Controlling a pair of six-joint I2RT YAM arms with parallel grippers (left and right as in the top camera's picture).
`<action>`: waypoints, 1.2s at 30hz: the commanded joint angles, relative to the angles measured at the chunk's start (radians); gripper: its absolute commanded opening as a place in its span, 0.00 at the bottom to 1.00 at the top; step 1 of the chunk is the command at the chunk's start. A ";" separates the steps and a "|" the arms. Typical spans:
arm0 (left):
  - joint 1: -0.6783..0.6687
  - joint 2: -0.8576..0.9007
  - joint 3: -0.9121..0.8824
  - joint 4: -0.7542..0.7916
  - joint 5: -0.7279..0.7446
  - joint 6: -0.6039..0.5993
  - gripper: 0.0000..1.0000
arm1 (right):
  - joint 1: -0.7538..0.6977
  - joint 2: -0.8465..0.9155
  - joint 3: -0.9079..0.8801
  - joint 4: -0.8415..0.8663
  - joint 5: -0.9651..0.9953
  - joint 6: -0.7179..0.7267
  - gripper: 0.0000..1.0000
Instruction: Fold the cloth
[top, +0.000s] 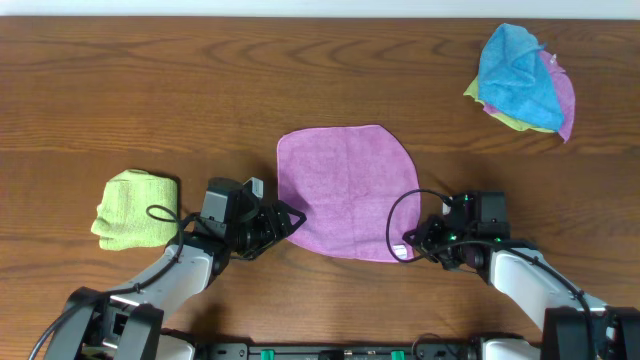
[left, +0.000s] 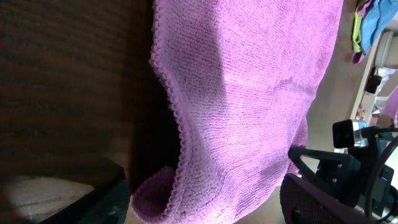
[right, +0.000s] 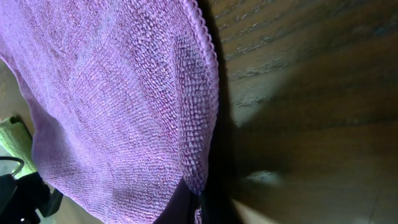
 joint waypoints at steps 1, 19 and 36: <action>-0.004 0.021 -0.018 -0.015 -0.082 -0.001 0.80 | 0.011 0.039 -0.047 -0.028 0.112 0.000 0.01; -0.075 0.134 -0.018 0.039 -0.088 -0.061 0.40 | 0.011 0.039 -0.047 -0.029 0.103 0.000 0.01; -0.074 0.134 0.004 0.061 0.129 -0.069 0.06 | 0.011 0.033 -0.047 -0.091 0.044 -0.012 0.01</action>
